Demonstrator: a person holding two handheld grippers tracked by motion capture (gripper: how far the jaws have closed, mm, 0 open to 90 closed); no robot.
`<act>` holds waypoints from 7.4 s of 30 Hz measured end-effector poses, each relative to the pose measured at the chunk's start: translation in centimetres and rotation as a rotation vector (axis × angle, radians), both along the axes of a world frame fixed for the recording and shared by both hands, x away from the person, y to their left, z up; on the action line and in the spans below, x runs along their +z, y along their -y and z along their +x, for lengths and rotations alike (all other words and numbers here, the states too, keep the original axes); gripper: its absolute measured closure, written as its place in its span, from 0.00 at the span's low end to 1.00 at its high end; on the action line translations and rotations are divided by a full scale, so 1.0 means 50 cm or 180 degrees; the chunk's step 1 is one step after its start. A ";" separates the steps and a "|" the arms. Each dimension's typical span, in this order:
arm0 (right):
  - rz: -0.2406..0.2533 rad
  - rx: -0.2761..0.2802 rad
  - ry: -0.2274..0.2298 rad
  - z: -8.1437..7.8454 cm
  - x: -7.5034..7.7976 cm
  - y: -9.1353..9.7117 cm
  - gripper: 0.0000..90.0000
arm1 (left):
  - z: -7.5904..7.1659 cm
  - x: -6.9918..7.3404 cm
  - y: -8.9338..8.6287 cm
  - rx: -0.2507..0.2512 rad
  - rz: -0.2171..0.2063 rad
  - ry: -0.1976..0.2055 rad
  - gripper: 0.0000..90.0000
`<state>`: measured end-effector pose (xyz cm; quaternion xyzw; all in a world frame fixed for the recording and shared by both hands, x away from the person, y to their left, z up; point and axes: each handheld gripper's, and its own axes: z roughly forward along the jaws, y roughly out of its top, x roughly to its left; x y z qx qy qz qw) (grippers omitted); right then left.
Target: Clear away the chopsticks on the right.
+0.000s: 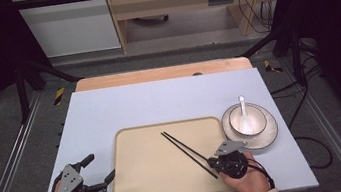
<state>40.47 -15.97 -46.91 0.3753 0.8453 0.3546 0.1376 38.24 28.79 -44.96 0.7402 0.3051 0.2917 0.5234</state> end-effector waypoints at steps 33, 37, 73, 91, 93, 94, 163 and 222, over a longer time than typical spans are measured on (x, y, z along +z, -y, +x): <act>0.0445 -0.0238 0.0794 -0.042 0.042 0.091 0.07 | 0.034 0.067 0.186 -0.0474 0.0431 -0.0378 0.41; 0.0453 -0.0374 0.0900 -0.051 0.045 0.111 0.10 | 0.070 0.065 0.226 -0.0495 0.0559 -0.0459 0.52; 0.0440 -0.0455 0.1249 -0.067 0.031 0.155 0.13 | 0.218 -0.036 0.382 -0.0452 0.1154 -0.1365 1.00; 0.0386 -0.0423 0.1163 -0.059 0.019 0.153 0.15 | 0.275 -0.042 0.454 -0.0661 0.1105 -0.1266 1.00; 0.0377 -0.0416 0.1153 -0.059 0.018 0.151 0.15 | 0.279 -0.042 0.460 -0.0689 0.1114 -0.1261 1.00; 0.0373 -0.0415 0.1150 -0.058 0.018 0.151 0.15 | 0.280 -0.042 0.464 -0.0704 0.1124 -0.1260 1.00; 0.0374 -0.0368 0.1129 -0.048 0.009 0.146 0.14 | 0.250 -0.020 0.567 -0.1443 0.1252 -0.0933 1.00; 0.0590 -0.0061 0.1379 -0.013 0.084 0.111 0.11 | 0.072 0.069 0.059 -0.0702 0.0123 0.0088 0.04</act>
